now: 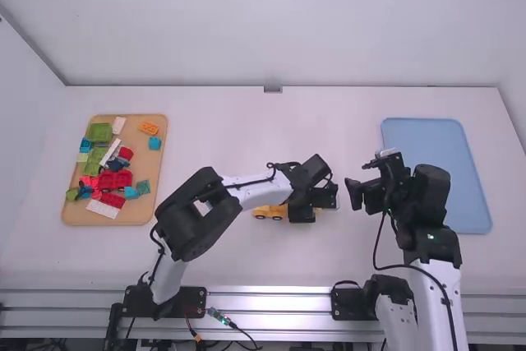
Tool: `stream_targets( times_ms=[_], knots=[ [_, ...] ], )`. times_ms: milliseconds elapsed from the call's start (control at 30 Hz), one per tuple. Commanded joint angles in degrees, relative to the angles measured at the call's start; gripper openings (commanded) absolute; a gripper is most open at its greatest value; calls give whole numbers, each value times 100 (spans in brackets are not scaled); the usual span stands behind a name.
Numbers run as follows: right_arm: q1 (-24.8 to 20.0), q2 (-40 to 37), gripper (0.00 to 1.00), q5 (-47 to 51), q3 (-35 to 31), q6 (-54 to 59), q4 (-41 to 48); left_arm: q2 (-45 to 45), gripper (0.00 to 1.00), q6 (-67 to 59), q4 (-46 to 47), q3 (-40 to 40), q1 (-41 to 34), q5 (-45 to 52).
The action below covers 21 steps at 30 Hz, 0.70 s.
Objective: Assemble lego blocks to make yellow taxi
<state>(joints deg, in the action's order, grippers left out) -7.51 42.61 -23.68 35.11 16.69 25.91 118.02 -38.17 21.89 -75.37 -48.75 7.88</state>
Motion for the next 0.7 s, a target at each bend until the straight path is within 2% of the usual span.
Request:
stream_targets(
  times_ms=[0,33,167,367,533,667],
  knots=[
    [7,-79,99,-50,50,31,4,89,92,-129,46,-74,42,-2],
    [11,-116,99,-50,50,33,4,78,99,-103,76,-101,61,-66],
    [4,-206,99,-28,50,35,-9,-64,99,37,363,-236,63,-297],
    [4,-13,99,-33,48,181,-166,-658,99,-155,748,-361,149,-162],
    [7,345,99,-55,59,378,-315,-1238,99,-192,656,-37,490,-72],
    [7,701,99,-304,66,841,-433,-1847,99,-420,660,481,1027,680]
  ],
)
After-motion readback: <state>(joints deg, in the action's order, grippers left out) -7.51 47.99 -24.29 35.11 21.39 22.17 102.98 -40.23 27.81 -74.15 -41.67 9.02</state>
